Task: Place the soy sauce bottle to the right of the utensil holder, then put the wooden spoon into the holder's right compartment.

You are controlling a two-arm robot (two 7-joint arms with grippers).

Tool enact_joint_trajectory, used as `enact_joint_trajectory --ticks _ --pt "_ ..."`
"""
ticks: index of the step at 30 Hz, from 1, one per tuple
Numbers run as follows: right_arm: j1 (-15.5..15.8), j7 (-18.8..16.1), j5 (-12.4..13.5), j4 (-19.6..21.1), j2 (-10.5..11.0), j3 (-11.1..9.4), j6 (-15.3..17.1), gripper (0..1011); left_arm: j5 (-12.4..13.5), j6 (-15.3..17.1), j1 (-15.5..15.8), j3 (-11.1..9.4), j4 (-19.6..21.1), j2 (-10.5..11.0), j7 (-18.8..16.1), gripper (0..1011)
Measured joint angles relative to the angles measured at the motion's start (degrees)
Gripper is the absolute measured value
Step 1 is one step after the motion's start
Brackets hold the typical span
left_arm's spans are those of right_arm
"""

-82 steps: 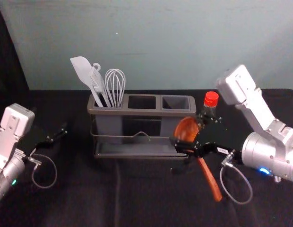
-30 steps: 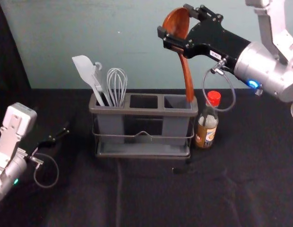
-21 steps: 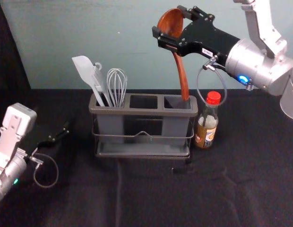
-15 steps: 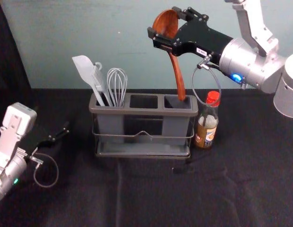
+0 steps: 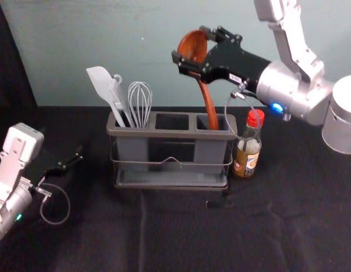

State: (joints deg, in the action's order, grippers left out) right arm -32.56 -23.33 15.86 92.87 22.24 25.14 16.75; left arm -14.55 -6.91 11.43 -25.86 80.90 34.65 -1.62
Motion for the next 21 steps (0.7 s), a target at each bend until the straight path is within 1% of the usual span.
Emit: enact_joint_trajectory --ticks 2,5,9,17,21 --pt "0.8 -0.1 0.3 0.6 0.4 -0.3 0.0 833 0.0 0.0 0.0 0.0 0.0 0.0 0.0 1011" --pt "2.7 -0.1 1.3 2.3 1.5 -1.3 0.2 833 0.0 0.0 0.0 0.0 0.0 0.0 0.0 1011" --pt "5.6 -0.2 2.7 5.7 3.7 -2.7 0.5 833 0.0 0.0 0.0 0.0 0.0 0.0 0.0 1012" --pt "9.9 -0.6 4.0 10.2 6.8 -3.8 -0.2 833 0.0 0.0 0.0 0.0 0.0 0.0 0.0 1012" --pt "11.8 -0.2 4.0 11.7 8.1 -4.0 -0.6 833 0.0 0.0 0.0 0.0 0.0 0.0 0.0 1012"
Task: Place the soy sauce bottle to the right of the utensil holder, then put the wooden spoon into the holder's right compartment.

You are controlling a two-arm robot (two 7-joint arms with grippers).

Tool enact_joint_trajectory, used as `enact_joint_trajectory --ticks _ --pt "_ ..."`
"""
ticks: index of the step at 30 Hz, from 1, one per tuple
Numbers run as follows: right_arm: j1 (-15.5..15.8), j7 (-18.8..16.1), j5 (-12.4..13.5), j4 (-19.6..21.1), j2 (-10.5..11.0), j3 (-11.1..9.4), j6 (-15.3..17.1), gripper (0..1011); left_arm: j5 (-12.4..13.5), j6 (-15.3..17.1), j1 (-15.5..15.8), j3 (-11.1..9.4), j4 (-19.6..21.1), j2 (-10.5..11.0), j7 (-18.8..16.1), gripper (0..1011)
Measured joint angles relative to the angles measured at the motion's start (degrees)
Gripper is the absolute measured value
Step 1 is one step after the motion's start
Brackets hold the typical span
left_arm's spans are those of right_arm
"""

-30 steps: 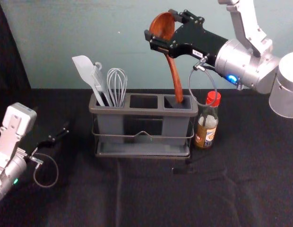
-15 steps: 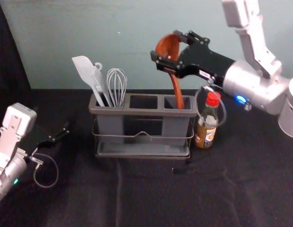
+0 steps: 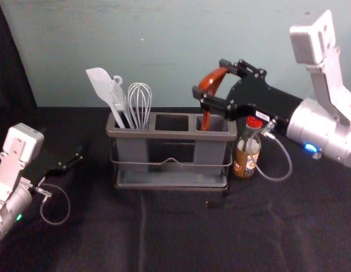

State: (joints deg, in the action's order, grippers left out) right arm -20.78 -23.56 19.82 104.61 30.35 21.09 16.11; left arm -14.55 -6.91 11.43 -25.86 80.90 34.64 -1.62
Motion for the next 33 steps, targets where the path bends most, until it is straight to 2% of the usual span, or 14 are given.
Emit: enact_joint_trajectory --ticks 8,21,33 --pt "2.1 1.1 -1.0 -0.2 1.1 -0.3 0.0 833 0.0 0.0 0.0 0.0 0.0 0.0 0.0 1012" --pt "1.2 0.5 -1.2 -5.7 -0.5 0.3 -0.4 833 0.0 0.0 0.0 0.0 0.0 0.0 0.0 1011" --pt "1.1 0.2 -1.2 -6.3 -0.8 0.5 -0.5 833 0.0 0.0 0.0 0.0 0.0 0.0 0.0 1011"
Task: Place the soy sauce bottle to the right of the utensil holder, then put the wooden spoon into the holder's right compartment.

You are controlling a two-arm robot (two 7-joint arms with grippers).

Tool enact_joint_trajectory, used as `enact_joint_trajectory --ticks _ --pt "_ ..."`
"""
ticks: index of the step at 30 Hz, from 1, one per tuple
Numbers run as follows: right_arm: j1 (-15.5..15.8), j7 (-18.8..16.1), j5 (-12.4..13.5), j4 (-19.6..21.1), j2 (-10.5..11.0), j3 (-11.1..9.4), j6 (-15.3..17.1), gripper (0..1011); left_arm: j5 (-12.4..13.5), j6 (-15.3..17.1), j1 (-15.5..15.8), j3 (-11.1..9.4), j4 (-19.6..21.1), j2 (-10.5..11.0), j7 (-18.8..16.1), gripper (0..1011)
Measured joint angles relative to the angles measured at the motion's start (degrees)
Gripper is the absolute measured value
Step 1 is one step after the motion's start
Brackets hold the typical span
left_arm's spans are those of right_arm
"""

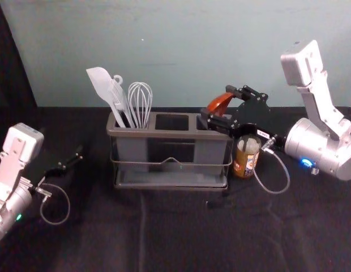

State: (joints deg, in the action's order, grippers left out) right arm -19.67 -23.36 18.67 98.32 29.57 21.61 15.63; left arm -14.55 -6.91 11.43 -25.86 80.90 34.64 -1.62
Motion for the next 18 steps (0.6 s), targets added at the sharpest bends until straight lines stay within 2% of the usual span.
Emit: enact_joint_trajectory --ticks 3,8,18 --pt "0.0 0.0 0.0 0.0 0.0 0.0 0.0 868 0.0 0.0 0.0 0.0 0.0 0.0 0.0 1011" --pt "0.0 0.0 0.0 0.0 0.0 0.0 0.0 993 0.0 0.0 0.0 0.0 0.0 0.0 0.0 1012" --pt "0.4 0.4 -0.2 1.0 0.2 -0.1 0.0 1002 0.0 0.0 0.0 0.0 0.0 0.0 0.0 1011"
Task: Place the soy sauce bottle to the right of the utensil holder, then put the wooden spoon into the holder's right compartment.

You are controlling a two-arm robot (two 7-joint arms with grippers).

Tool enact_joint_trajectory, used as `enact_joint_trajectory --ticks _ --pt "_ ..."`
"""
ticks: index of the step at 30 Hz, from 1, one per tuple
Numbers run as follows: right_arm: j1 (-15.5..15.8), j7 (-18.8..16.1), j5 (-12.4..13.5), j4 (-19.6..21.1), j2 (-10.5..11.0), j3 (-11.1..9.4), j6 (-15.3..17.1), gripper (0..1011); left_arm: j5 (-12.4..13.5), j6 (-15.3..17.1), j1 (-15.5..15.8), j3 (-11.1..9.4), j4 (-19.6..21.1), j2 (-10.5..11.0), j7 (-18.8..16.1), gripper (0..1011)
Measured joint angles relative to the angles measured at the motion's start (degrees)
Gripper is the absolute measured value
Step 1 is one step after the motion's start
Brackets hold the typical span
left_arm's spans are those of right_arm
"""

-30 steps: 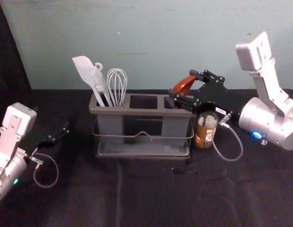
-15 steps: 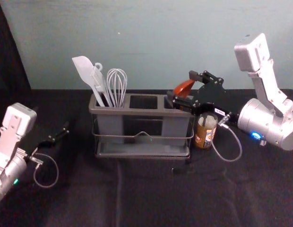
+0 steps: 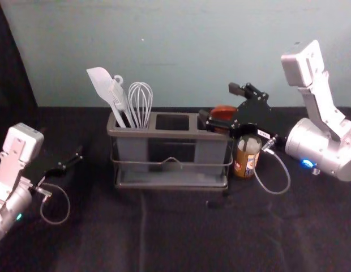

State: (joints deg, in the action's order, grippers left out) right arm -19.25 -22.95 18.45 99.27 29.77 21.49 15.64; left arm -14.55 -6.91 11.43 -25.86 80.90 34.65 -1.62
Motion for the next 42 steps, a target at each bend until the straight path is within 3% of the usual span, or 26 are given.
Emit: enact_joint_trajectory --ticks 8,16,20,22,29,35,42 --pt "5.0 4.7 -3.3 6.6 0.6 -1.6 0.4 1003 0.0 0.0 0.0 0.0 0.0 0.0 0.0 1011" --pt "12.0 14.7 -9.9 13.2 -1.6 -2.6 2.3 1003 0.0 0.0 0.0 0.0 0.0 0.0 0.0 1011" --pt "16.4 19.4 -13.0 15.0 -2.8 -3.3 -0.6 1002 0.0 0.0 0.0 0.0 0.0 0.0 0.0 1011" --pt "19.4 21.8 -14.6 15.7 -3.2 -4.0 -3.8 1003 0.0 0.0 0.0 0.0 0.0 0.0 0.0 1011" --pt "27.0 25.2 -16.2 14.4 -4.0 -6.4 -12.6 1002 0.0 0.0 0.0 0.0 0.0 0.0 0.0 1011" --pt "29.9 25.9 -15.3 10.6 -5.8 -7.5 -15.6 1002 0.0 0.0 0.0 0.0 0.0 0.0 0.0 1011" --pt "30.4 25.3 -13.7 6.8 -7.7 -8.2 -16.1 1003 0.0 0.0 0.0 0.0 0.0 0.0 0.0 1011"
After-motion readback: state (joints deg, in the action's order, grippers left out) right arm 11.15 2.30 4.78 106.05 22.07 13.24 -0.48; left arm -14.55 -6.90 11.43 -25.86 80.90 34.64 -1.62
